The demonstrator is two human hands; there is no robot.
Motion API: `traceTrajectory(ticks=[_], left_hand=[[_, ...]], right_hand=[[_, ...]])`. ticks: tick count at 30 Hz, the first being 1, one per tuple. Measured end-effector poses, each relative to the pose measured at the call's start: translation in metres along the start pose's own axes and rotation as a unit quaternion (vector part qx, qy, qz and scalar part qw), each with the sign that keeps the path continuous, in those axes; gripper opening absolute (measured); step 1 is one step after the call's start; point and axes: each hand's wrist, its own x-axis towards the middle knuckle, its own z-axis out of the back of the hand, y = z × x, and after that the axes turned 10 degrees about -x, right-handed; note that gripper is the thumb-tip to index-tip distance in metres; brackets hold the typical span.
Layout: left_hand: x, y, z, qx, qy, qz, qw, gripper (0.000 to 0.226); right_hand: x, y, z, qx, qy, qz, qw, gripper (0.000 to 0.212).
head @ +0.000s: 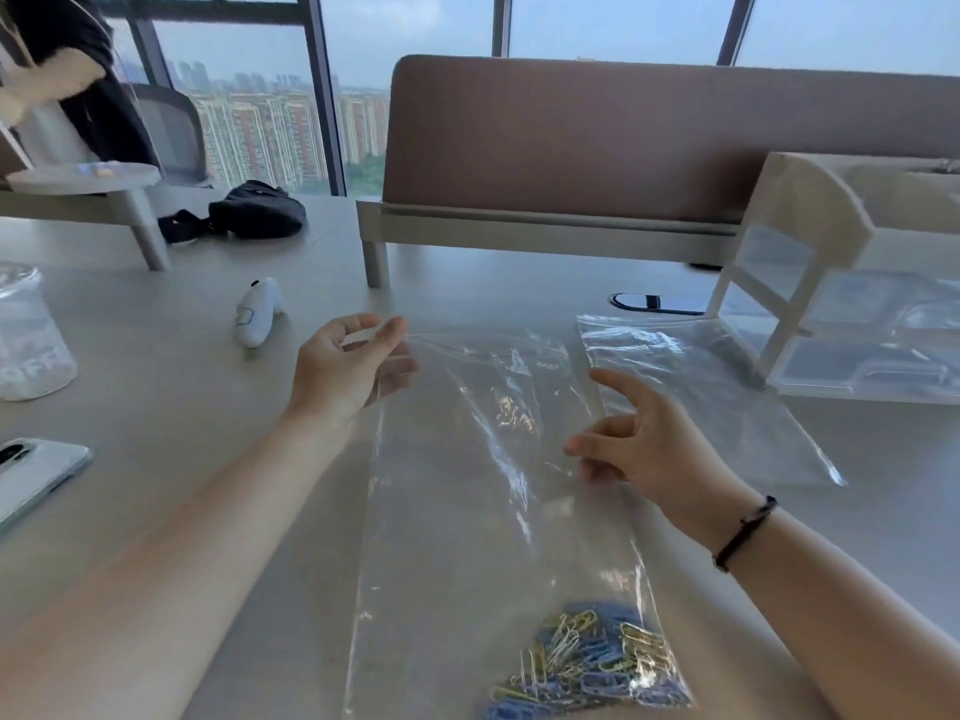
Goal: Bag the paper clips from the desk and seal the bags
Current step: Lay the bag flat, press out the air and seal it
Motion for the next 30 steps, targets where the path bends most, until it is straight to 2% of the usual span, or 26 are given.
traceTrajectory(ticks=[3,5,7,11,13,14,17,19,21,22,23,25,26,27,30], left_hand=[[-0.011,0.005,0.006,0.099,0.014,-0.026,0.995,0.062],[-0.022,0.01,0.01,0.229,0.039,-0.083,0.969,0.068],[-0.032,0.014,0.011,0.304,0.064,-0.118,0.943,0.067],[-0.038,0.018,0.008,0.271,0.066,-0.102,0.955,0.049],[-0.034,0.02,0.011,0.302,0.05,-0.101,0.947,0.04],[-0.032,0.019,0.013,0.352,0.04,-0.113,0.928,0.037],[-0.034,0.019,0.018,0.517,0.046,-0.184,0.835,0.036],[-0.047,0.021,0.015,0.518,0.077,-0.229,0.821,0.034],[-0.066,0.024,0.009,0.503,0.161,-0.241,0.814,0.039],[-0.077,0.027,0.006,0.508,0.231,-0.219,0.8,0.047],[-0.087,0.029,0.002,0.528,0.303,-0.183,0.772,0.058],[-0.103,0.033,-0.003,0.622,0.398,-0.133,0.661,0.078],[-0.108,0.034,-0.005,0.666,0.41,-0.13,0.609,0.084],[-0.111,0.034,-0.006,0.693,0.407,-0.131,0.58,0.086],[-0.114,0.036,-0.007,0.712,0.398,-0.139,0.562,0.094]], right_hand=[[-0.004,0.002,0.001,0.021,-0.039,0.013,0.999,0.077],[-0.004,0.002,0.0,0.007,-0.059,0.027,0.998,0.072],[-0.004,0.0,-0.003,-0.024,-0.07,0.046,0.996,0.066],[-0.004,-0.001,-0.007,-0.033,-0.059,0.059,0.996,0.048],[-0.004,-0.002,-0.007,-0.068,-0.048,0.061,0.995,0.033],[-0.004,-0.003,-0.008,-0.1,-0.043,0.063,0.992,0.026],[-0.006,-0.003,-0.009,-0.252,-0.065,0.094,0.961,0.02],[-0.009,0.0,-0.009,-0.365,-0.107,0.147,0.913,0.024],[-0.014,0.004,-0.01,-0.394,-0.123,0.224,0.883,0.027],[-0.017,0.006,-0.011,-0.377,-0.099,0.272,0.88,0.026],[-0.019,0.007,-0.015,-0.355,-0.052,0.313,0.879,0.026],[-0.024,0.004,-0.025,-0.324,0.074,0.349,0.876,0.032],[-0.025,0.001,-0.029,-0.325,0.126,0.346,0.871,0.039],[-0.026,-0.002,-0.032,-0.341,0.159,0.335,0.864,0.045],[-0.025,-0.008,-0.033,-0.431,0.181,0.305,0.83,0.058]])
